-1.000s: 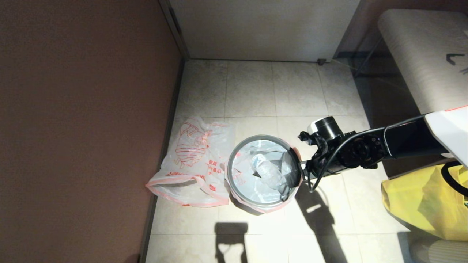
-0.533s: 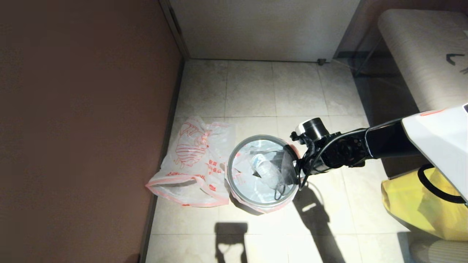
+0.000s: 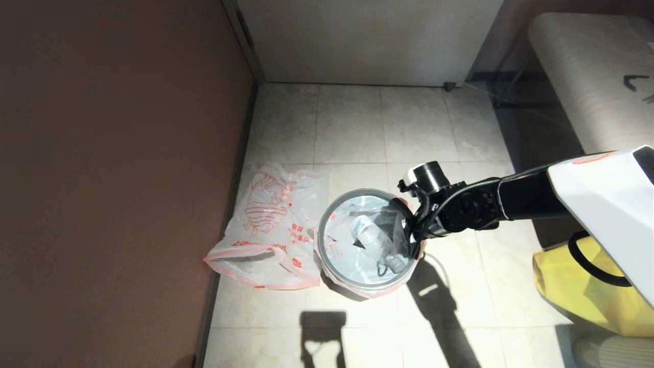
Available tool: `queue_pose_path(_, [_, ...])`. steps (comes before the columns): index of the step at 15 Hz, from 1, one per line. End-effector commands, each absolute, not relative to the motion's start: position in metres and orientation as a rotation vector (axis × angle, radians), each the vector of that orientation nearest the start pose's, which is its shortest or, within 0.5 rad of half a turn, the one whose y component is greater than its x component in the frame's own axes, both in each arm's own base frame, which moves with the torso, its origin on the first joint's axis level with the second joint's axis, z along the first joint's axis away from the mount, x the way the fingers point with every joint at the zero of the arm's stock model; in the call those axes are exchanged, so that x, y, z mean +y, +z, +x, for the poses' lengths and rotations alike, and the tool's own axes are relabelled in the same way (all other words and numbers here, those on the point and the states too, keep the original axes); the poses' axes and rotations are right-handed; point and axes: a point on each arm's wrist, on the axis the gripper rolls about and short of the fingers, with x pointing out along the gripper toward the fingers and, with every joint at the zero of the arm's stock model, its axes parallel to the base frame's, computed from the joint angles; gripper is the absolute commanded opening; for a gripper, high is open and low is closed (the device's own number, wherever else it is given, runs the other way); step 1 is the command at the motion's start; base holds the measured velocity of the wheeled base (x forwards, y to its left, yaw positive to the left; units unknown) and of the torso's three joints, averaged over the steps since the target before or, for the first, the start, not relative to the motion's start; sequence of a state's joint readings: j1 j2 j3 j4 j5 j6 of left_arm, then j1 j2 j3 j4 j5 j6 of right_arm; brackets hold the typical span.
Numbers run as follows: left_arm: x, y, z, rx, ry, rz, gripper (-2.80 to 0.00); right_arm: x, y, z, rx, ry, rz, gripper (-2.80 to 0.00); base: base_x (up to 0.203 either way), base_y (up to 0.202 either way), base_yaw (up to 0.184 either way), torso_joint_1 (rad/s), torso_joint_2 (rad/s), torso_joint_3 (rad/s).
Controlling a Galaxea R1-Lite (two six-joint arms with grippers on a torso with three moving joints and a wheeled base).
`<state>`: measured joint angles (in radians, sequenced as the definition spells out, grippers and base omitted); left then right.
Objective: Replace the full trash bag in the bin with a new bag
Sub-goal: Place the trash can ring on the floor
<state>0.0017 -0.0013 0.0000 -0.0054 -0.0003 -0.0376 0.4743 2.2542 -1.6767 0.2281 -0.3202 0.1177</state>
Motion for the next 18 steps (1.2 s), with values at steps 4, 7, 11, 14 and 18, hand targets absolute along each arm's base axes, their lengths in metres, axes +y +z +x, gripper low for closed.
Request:
queue_pose_path(4, [0.0,0.076,-0.023,-0.008,0.001,-0.038,-2.8,0.202,0.114,0.414,0.746,0.064,-0.213,0.0,0.0,0.0,0.0,0.0,0.0,0.0])
queue_pose_path(7, [0.0,0.076,-0.023,-0.008,0.001,-0.038,-2.8,0.201,0.105,0.417,0.76,0.044,-0.221,-2.8,0.0,0.0,0.0,0.0,0.0,0.0])
queue_pose_path(11, [0.0,0.076,-0.023,-0.009,0.003,-0.038,-2.8,0.201,0.106,0.419,0.748,0.032,-0.22,-2.8,0.0,0.0,0.0,0.0,0.0,0.0])
queue_pose_path(14, [0.0,0.076,-0.023,-0.008,0.001,-0.038,-2.8,0.198,0.106,0.42,0.747,0.017,-0.22,-2.8,0.0,0.0,0.0,0.0,0.0,0.0])
queue_pose_path(18, [0.0,0.076,-0.023,-0.008,0.001,-0.038,-2.8,0.198,0.109,0.419,0.744,0.018,-0.221,-2.8,0.0,0.0,0.0,0.0,0.0,0.0])
